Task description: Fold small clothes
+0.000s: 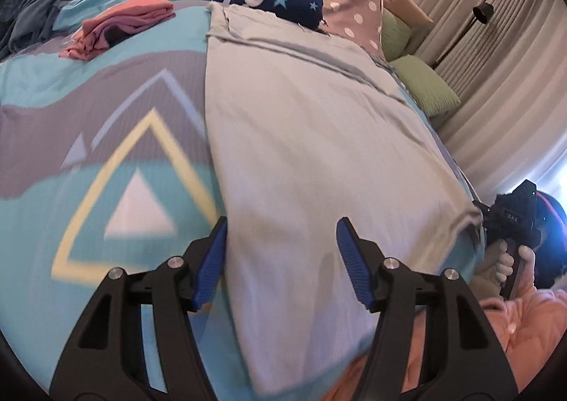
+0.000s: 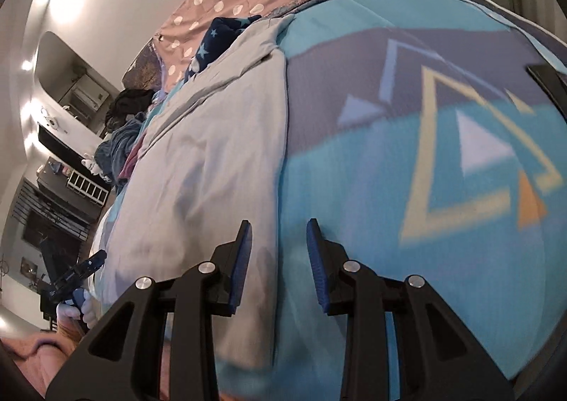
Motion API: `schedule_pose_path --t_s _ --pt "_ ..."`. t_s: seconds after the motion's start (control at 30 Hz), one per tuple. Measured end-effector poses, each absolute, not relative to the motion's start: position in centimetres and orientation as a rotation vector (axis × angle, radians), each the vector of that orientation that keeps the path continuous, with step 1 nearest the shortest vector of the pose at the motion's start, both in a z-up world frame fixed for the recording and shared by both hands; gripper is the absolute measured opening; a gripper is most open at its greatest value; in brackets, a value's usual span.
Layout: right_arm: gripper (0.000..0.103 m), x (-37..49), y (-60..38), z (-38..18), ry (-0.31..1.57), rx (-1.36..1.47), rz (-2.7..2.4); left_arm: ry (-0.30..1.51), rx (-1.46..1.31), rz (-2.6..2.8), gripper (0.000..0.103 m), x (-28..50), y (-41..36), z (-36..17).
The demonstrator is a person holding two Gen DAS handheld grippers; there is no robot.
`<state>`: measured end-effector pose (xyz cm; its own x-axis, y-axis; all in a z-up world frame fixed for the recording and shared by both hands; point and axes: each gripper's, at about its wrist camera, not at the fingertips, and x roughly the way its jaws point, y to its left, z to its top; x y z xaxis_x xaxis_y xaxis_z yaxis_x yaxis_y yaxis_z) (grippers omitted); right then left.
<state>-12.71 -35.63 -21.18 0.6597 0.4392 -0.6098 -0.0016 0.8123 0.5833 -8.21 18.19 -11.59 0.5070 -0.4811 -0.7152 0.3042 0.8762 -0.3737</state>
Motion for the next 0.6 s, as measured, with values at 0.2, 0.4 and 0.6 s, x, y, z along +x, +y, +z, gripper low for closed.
schedule_pose_path --t_s 0.2,0.4,0.6 --pt "0.043 -15.2 -34.5 -22.0 0.833 0.593 0.348 0.954 -0.276 -0.518 0.062 -11.2 19.1 -12.3" --pt "0.045 -13.7 -32.7 -21.5 0.883 0.548 0.392 0.96 -0.355 -0.556 0.062 -11.4 19.3 -13.1" --pt "0.006 -12.2 -34.2 -19.6 0.772 0.745 0.463 0.919 -0.577 -0.586 0.004 -10.2 21.2 -12.7"
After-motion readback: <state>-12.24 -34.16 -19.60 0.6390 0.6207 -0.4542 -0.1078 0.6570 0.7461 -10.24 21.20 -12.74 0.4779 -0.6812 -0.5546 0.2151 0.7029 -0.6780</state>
